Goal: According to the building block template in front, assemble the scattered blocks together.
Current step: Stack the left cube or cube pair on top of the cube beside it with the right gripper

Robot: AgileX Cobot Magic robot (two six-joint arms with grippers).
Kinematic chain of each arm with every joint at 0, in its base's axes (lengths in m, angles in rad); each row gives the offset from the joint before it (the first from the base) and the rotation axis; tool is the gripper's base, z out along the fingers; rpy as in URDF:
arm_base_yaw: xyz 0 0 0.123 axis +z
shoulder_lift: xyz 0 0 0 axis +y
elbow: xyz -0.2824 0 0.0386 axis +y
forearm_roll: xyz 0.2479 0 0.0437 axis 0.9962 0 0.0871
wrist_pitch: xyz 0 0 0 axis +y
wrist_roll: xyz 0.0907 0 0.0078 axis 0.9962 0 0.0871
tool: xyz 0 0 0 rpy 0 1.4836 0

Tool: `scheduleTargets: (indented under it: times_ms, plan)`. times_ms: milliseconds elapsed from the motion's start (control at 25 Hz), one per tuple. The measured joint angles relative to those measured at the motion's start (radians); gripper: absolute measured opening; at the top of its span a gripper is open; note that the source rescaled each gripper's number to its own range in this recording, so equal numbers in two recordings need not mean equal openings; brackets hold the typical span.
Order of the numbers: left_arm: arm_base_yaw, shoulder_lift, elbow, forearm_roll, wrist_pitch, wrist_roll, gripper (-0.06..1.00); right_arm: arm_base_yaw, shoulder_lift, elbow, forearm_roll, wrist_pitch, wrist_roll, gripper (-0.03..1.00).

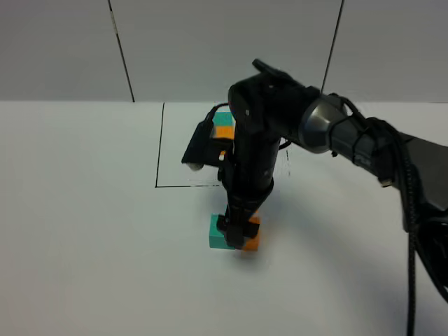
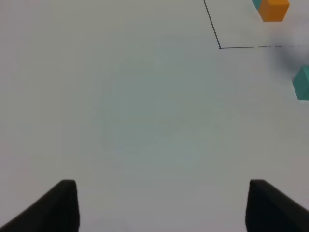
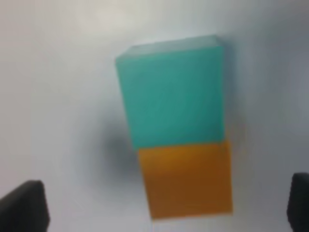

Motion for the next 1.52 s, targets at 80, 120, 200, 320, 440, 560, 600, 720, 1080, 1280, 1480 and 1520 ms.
scheduleTargets:
  times_ms: [80,120,200,320,440,560,600,720,1080,1280,1480,1520]
  plan:
    - [0.0,0.0,0.0,0.0,0.0,0.0,0.51,-0.009,-0.064,0.0,0.007,0.002,0.062,1.0]
    - [0.0,0.0,0.0,0.0,0.0,0.0,0.51,-0.019,-0.09,0.0,0.011,0.002,0.105,1.0]
    - [0.0,0.0,0.0,0.0,0.0,0.0,0.51,-0.05,-0.142,0.005,0.018,0.004,0.199,1.0]
    - [0.0,0.0,0.0,0.0,0.0,0.0,0.51,-0.114,-0.21,0.042,0.014,0.002,0.376,1.0]
    - [0.0,0.0,0.0,0.0,0.0,0.0,0.51,-0.169,-0.29,0.139,-0.025,-0.061,0.506,1.0]
    - [0.0,0.0,0.0,0.0,0.0,0.0,0.51,-0.202,-0.395,0.282,-0.078,-0.211,0.641,1.0]
    - [0.0,0.0,0.0,0.0,0.0,0.0,0.51,-0.21,-0.435,0.329,-0.095,-0.271,0.698,1.0]
    - [0.0,0.0,0.0,0.0,0.0,0.0,0.51,-0.234,-0.541,0.496,-0.134,-0.44,0.866,1.0]
    - [0.0,0.0,0.0,0.0,0.0,0.0,0.51,-0.266,-0.671,0.751,-0.141,-0.718,1.029,1.0]
    - [0.0,0.0,0.0,0.0,0.0,0.0,0.51,-0.226,-0.67,0.739,-0.153,-0.72,0.859,1.0]
    - [0.0,0.0,0.0,0.0,0.0,0.0,0.51,-0.156,-0.604,0.599,-0.164,-0.592,0.516,1.0]
    - [0.0,0.0,0.0,0.0,0.0,0.0,0.51,-0.139,-0.576,0.557,-0.164,-0.559,0.455,1.0]
